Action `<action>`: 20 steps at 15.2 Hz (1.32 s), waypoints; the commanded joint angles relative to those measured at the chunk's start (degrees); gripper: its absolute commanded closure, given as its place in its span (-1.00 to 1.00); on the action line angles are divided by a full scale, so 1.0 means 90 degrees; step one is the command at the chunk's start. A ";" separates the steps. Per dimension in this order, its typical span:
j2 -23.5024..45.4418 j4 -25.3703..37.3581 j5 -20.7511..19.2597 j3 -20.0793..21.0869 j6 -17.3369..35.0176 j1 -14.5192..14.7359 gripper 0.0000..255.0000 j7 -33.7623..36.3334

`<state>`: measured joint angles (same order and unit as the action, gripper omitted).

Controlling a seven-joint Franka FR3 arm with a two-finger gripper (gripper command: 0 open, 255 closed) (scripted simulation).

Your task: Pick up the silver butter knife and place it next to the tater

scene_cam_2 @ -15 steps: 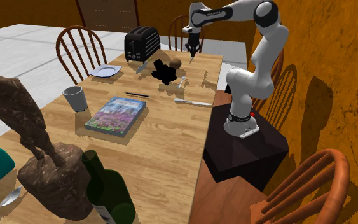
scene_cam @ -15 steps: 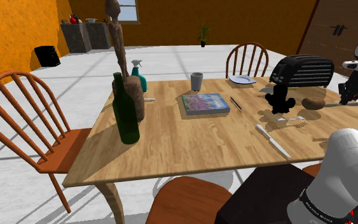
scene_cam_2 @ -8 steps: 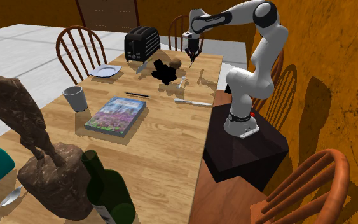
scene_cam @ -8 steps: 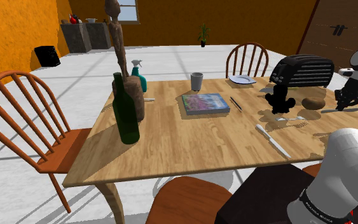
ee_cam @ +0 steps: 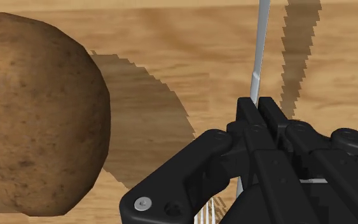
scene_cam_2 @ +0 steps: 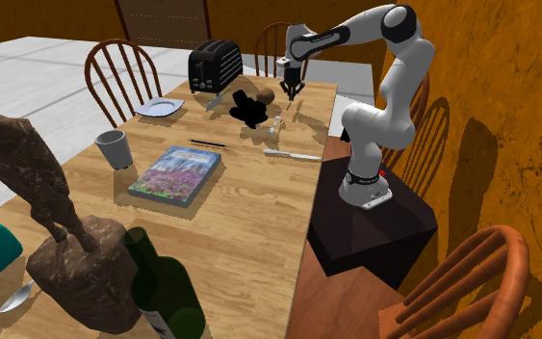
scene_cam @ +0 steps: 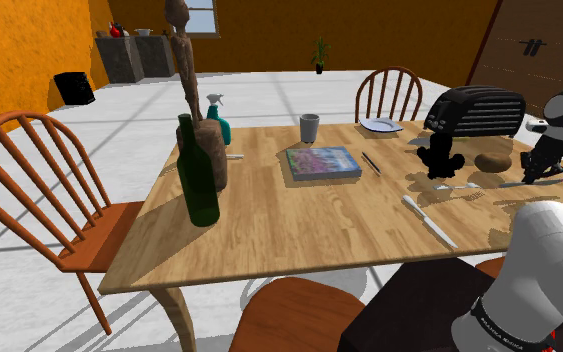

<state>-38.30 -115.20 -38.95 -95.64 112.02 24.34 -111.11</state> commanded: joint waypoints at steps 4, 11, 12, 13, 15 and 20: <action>-0.0026 -0.0026 -0.0044 -0.0079 0.0065 0.0063 1.00 0.0032; -0.0026 -0.0026 -0.0044 -0.0079 0.0065 0.0063 -1.00 0.0032; -0.0026 -0.0026 -0.0044 -0.0079 0.0065 0.0063 -1.00 0.0032; -0.0026 -0.0026 -0.0044 -0.0079 0.0065 0.0063 -1.00 0.0032; 0.0085 0.0186 0.0162 0.0221 -0.0258 -0.0095 -1.00 -0.0082; 0.0171 0.0408 0.0327 0.0463 -0.0558 -0.0207 -1.00 -0.0175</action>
<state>-36.81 -111.65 -36.12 -91.64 107.20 22.54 -112.64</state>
